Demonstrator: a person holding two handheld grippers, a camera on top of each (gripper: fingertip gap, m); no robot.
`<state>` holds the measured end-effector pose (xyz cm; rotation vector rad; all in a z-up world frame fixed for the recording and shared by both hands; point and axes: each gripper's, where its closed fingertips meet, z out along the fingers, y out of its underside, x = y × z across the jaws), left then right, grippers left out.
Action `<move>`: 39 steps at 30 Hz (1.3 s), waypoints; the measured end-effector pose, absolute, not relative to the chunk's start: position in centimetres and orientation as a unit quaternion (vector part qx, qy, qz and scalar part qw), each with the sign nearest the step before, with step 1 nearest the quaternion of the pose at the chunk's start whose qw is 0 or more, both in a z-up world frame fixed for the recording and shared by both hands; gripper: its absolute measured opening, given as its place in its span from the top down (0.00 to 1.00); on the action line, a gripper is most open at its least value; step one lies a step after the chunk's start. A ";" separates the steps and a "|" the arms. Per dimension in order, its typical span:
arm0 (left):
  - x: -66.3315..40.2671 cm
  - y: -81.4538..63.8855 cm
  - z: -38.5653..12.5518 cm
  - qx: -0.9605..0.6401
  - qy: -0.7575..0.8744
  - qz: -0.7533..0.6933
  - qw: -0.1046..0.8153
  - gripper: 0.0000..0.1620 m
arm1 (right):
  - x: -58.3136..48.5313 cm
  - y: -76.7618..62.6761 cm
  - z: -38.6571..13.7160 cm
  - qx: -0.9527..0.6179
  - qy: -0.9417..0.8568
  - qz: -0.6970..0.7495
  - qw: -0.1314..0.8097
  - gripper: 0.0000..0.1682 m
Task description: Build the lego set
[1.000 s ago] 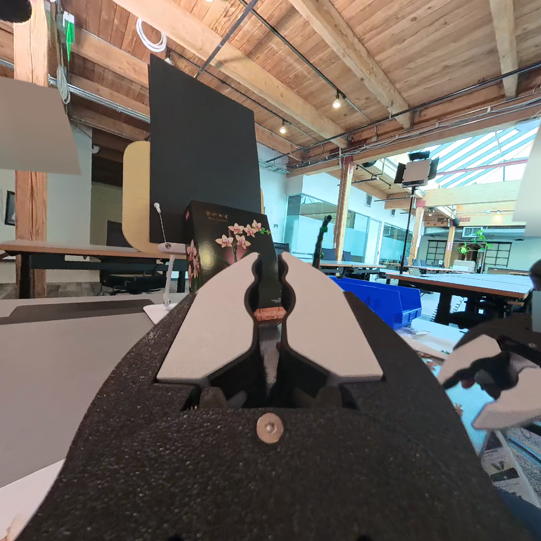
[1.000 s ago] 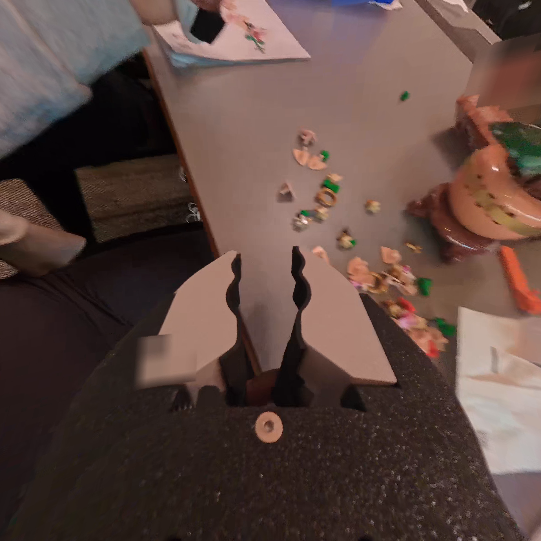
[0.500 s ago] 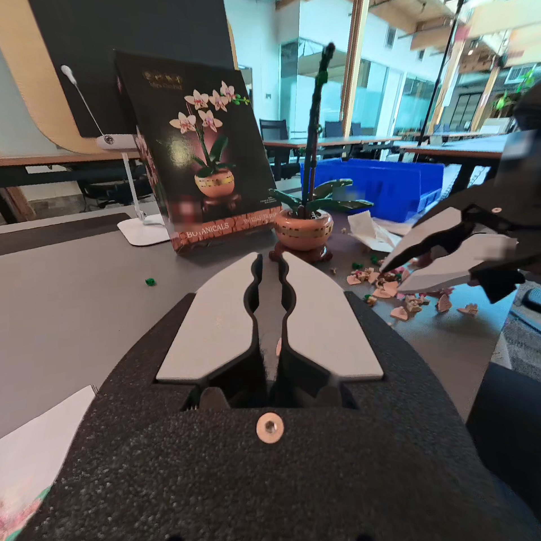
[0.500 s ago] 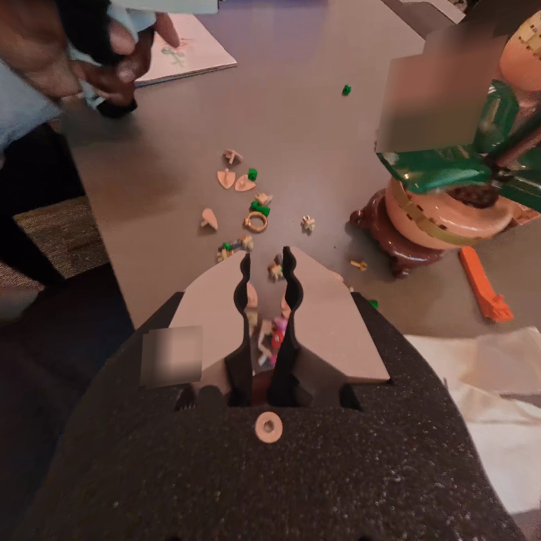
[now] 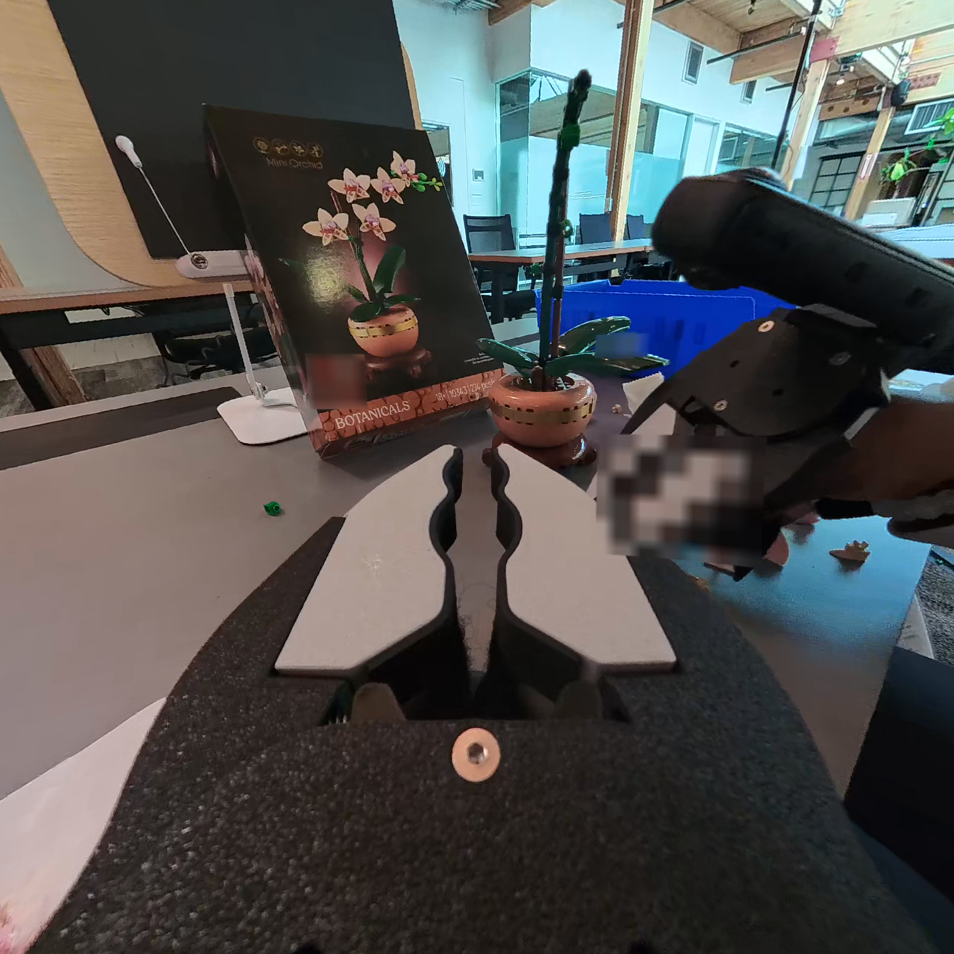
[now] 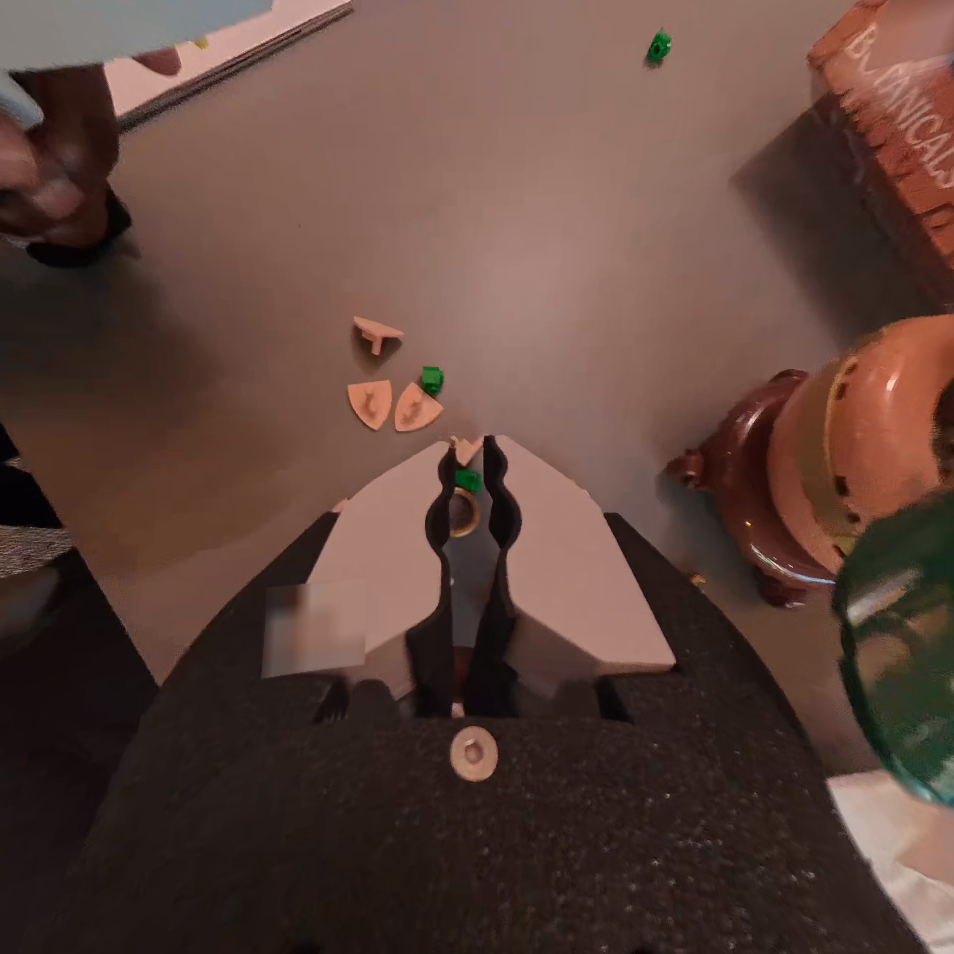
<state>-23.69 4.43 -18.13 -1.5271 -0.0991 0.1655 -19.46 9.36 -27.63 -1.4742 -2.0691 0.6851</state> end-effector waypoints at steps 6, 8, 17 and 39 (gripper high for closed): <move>-23.6 4.7 -18.2 -0.693 -0.032 0.082 0.715 0.94 | -19.7 9.2 -28.2 -0.562 -0.763 0.234 0.216 0.92; -23.6 4.7 -18.3 -0.694 -0.030 0.086 0.714 0.94 | -19.5 9.3 -28.3 -0.561 -0.768 0.222 0.214 0.92; -23.2 4.9 -18.5 -0.700 -0.014 0.098 0.707 0.94 | -19.6 9.5 -28.5 -0.547 -0.774 0.227 0.223 0.96; -14.2 6.5 -16.4 -0.644 -0.001 -0.274 0.715 0.89 | -15.2 6.6 -16.0 -0.142 -0.741 0.275 0.596 0.96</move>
